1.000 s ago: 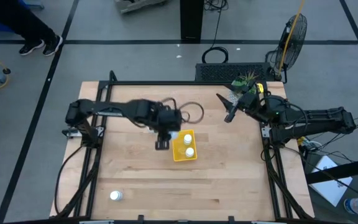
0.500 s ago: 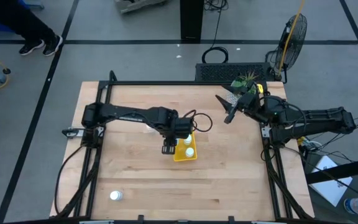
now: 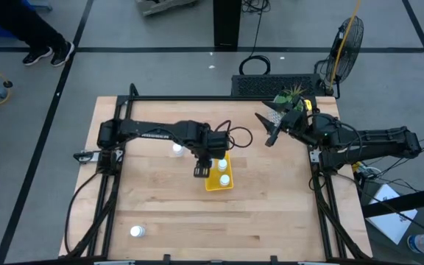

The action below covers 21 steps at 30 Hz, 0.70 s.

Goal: Pick and place pill bottles into a basket
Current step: Put the white pill bottle into the yellow bin

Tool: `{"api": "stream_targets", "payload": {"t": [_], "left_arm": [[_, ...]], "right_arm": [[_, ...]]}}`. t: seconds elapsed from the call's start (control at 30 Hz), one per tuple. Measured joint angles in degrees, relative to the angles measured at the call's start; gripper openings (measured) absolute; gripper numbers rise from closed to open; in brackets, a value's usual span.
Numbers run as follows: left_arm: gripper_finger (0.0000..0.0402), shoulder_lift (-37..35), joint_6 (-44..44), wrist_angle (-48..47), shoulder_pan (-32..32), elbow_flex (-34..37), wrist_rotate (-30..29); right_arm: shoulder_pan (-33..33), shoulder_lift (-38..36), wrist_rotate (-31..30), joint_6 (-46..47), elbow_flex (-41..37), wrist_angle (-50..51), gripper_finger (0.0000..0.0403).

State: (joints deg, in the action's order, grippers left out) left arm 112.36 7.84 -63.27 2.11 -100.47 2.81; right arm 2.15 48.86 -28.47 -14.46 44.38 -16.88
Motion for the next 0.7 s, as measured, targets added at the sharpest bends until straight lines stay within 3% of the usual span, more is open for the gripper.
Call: {"api": "stream_targets", "payload": {"t": [0.7], "left_arm": [[0.0159, 4.0, 1.1, -0.2, 1.1, 0.0, 2.3]], "right_arm": [[0.0, 0.0, 0.0, 0.3, 0.0, 1.0, 0.0210]]}}
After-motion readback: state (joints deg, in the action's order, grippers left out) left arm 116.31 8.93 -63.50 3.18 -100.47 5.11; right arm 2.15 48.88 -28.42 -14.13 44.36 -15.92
